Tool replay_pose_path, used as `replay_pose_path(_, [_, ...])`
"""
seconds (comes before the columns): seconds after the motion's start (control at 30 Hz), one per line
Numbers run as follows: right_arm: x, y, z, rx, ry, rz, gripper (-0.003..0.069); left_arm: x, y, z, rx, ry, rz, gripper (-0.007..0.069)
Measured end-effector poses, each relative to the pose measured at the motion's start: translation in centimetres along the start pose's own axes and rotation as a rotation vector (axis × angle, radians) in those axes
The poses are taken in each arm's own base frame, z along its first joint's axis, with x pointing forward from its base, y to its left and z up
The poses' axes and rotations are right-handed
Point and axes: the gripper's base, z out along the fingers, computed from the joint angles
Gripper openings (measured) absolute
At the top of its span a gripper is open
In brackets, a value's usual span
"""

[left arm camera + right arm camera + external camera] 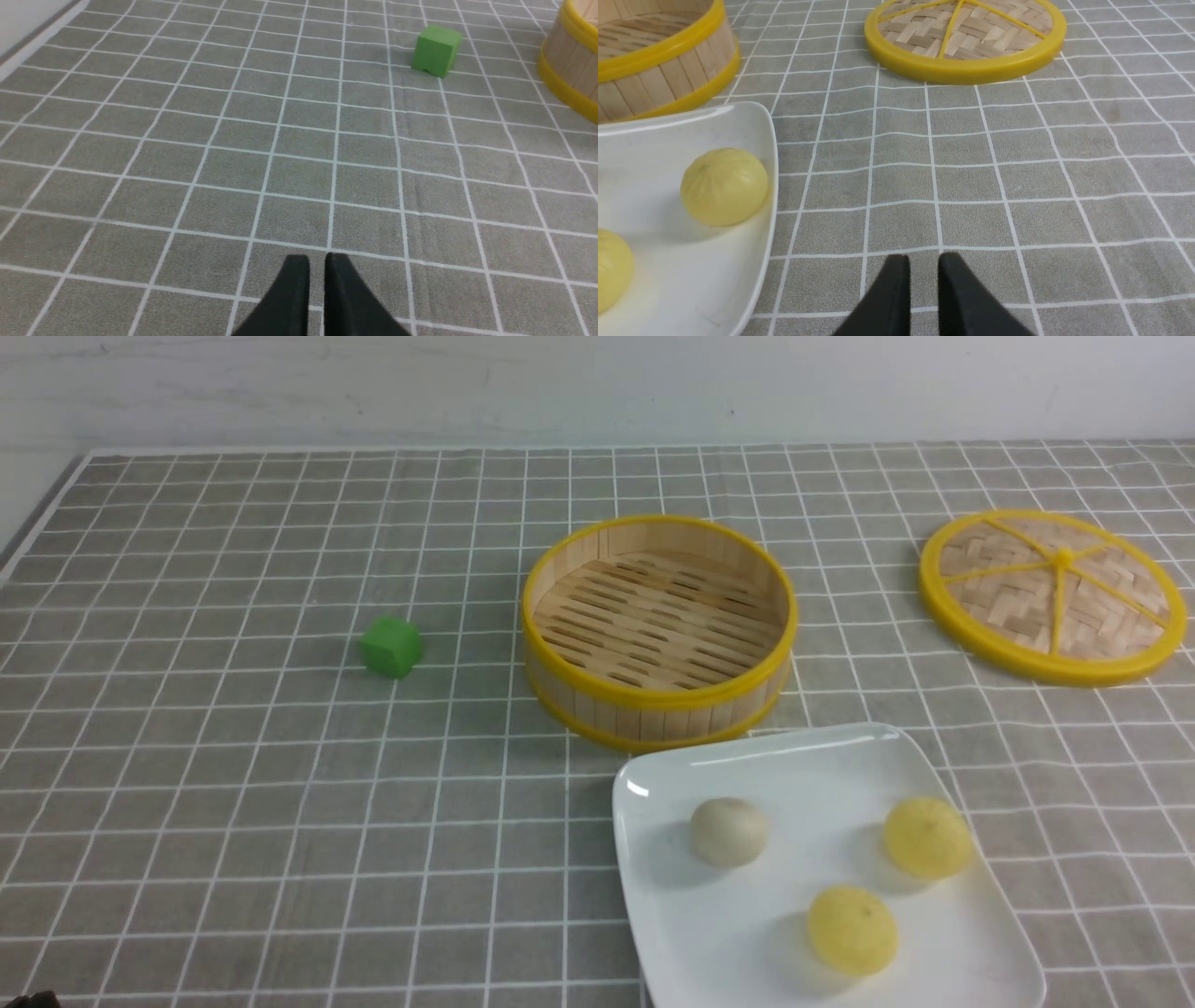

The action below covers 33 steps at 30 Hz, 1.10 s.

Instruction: Put the steamed buns into the plate on the grey tablecloth.

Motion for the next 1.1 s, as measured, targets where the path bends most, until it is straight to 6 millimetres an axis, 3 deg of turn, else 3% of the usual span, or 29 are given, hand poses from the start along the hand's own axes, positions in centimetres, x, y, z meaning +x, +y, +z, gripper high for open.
replay_pose_path(1.1, [0.00,0.00,0.00,0.000,0.000,0.000,0.0149,0.01,-0.19,0.00,0.035,0.002,0.010,0.0115])
